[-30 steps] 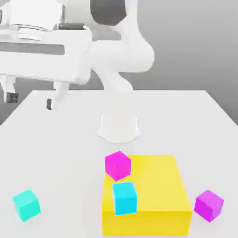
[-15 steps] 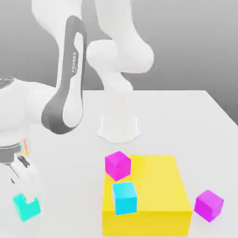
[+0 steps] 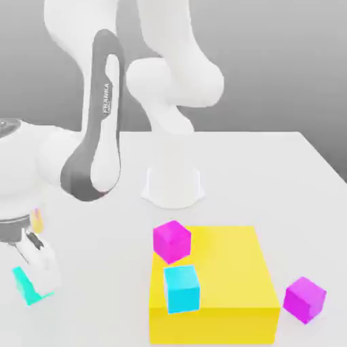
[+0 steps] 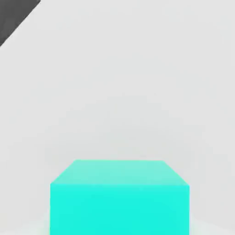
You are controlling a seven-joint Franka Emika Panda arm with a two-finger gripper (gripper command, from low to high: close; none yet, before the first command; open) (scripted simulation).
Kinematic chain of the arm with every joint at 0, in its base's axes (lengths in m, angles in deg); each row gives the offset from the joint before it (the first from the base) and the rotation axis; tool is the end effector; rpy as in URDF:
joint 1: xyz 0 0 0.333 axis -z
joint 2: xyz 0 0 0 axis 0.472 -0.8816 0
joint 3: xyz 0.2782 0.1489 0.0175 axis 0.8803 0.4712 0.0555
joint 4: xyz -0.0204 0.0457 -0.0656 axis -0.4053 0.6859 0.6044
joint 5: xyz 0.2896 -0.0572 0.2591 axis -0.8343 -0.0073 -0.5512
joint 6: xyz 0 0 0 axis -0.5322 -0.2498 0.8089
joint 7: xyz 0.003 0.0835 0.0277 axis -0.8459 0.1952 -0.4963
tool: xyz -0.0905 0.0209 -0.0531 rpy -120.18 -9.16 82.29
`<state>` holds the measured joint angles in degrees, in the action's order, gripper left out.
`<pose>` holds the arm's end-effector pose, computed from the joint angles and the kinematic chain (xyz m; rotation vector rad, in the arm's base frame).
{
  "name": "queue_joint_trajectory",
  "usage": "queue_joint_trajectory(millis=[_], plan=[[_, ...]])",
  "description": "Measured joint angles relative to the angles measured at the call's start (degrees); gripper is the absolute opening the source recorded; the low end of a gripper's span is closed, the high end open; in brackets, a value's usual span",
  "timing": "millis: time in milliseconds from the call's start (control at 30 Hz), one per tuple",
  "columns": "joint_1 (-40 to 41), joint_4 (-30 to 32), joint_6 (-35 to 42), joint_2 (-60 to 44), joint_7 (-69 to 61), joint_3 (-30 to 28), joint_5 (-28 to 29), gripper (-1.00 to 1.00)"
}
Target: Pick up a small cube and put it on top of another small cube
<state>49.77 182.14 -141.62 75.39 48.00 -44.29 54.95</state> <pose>0.4153 -0.2308 0.2118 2.2243 -2.2152 0.0013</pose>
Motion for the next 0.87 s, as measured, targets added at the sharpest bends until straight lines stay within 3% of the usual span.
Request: queue_joint_trajectory(millis=[267, 567, 733, 767, 867], plan=[[-7.94, 7.56, 9.02, 16.67, -1.66, 4.66, 4.09, -1.0], [-16.66, 16.15, 19.08, 35.36, -9.04, 9.64, 1.16, -1.0], [-17.72, 19.68, 11.01, 30.82, -10.14, 10.71, 0.57, -1.0], [-17.69, 20.31, 8.61, 29.05, -10.1, 10.8, 0.63, 1.0], [-17.69, 20.31, 8.61, 29.05, -10.1, 10.8, 0.63, 1.0]])
